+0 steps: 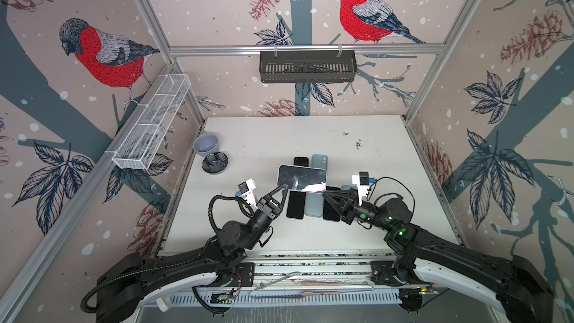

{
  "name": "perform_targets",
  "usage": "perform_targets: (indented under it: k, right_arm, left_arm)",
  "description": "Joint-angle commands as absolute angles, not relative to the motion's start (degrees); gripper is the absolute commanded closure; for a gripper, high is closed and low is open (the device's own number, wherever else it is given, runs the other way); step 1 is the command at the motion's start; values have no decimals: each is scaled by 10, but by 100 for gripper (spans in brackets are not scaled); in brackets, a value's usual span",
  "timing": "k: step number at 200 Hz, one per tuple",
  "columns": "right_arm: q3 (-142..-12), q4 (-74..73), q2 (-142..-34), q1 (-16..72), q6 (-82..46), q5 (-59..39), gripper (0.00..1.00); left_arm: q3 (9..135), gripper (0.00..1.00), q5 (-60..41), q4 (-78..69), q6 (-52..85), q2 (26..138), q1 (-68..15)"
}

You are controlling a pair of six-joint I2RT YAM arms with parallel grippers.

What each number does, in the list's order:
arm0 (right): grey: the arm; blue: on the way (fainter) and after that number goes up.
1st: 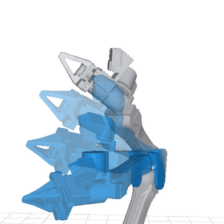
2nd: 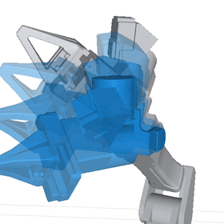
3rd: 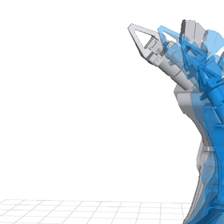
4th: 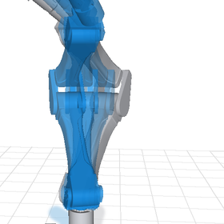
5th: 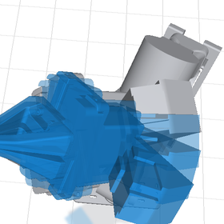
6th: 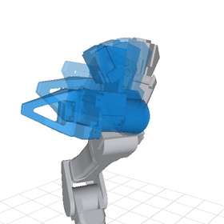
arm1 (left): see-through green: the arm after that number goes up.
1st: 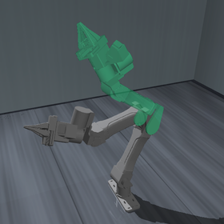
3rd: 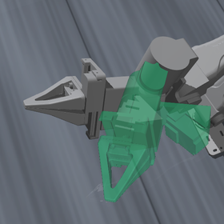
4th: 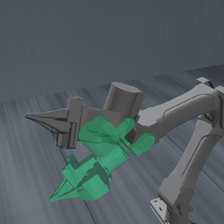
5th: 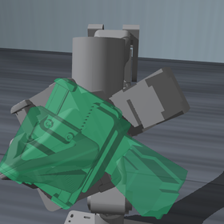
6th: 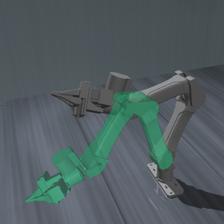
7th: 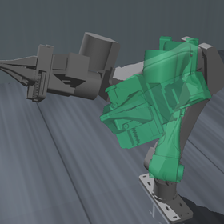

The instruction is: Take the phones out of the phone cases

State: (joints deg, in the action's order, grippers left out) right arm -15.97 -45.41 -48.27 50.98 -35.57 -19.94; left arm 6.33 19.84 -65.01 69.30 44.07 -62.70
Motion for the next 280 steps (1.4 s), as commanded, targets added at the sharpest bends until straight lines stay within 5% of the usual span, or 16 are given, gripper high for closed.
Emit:
perform_targets:
  k: [1, 53, 108, 139, 214, 280]
  right_arm:
    - [-167, -388, -503, 512, -280, -220, 100]
    - [-164, -362, -520, 509, -253, -167, 99]
    - [-138, -259, -371, 460, -281, -157, 37]
    - [-130, -282, -316, 427, -370, -251, 13]
    - [-100, -483, -377, 513, -490, -284, 16]
    - [-98, -519, -413, 523, -495, -282, 39]
  left_arm:
    - [48, 100, 118, -712, 730, 447, -636]
    - [27, 100, 125, -743, 728, 442, -636]
    - [46, 100, 133, -569, 687, 320, -636]
    - [32, 100, 152, -510, 682, 255, -636]
    - [27, 100, 135, -581, 677, 304, -636]
    - [20, 100, 132, -608, 680, 322, -636]
